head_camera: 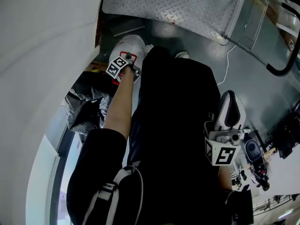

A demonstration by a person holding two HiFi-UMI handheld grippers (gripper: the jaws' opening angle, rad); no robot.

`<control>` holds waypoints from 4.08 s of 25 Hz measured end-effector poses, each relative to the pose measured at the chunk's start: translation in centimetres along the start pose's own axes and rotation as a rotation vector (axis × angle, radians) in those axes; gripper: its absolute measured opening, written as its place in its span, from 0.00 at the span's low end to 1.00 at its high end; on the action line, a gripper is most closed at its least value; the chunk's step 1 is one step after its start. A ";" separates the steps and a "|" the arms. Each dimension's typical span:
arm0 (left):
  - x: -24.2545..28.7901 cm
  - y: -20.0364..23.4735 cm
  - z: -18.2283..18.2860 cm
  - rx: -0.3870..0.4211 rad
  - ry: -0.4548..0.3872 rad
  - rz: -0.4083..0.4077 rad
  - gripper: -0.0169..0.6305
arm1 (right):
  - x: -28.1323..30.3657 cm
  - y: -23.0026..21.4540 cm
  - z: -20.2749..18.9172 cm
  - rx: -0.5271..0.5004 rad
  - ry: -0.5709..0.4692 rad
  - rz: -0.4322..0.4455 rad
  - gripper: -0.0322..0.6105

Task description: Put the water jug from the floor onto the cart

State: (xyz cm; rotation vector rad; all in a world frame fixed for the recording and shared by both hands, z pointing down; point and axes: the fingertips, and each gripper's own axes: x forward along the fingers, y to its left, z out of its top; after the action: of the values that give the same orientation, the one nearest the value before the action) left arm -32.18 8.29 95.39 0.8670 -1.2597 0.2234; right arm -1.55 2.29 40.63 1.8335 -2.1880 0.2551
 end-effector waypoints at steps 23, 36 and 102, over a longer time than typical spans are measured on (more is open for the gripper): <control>3.1 -0.3 -0.3 0.028 0.080 0.043 0.33 | 0.3 0.2 -1.6 0.052 0.079 -0.029 0.07; 0.9 -0.8 0.0 -0.167 0.076 -0.062 0.39 | 1.8 1.1 -1.7 0.078 0.111 -0.022 0.07; -11.6 -47.9 -12.3 0.573 0.099 -0.372 0.05 | -11.3 -31.8 14.3 0.188 -0.444 -0.138 0.07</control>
State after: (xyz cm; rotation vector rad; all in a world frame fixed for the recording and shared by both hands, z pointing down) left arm 1.31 -12.15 63.14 1.5437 -0.9254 0.3310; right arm 30.09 2.71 22.15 2.3202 -2.3658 0.0233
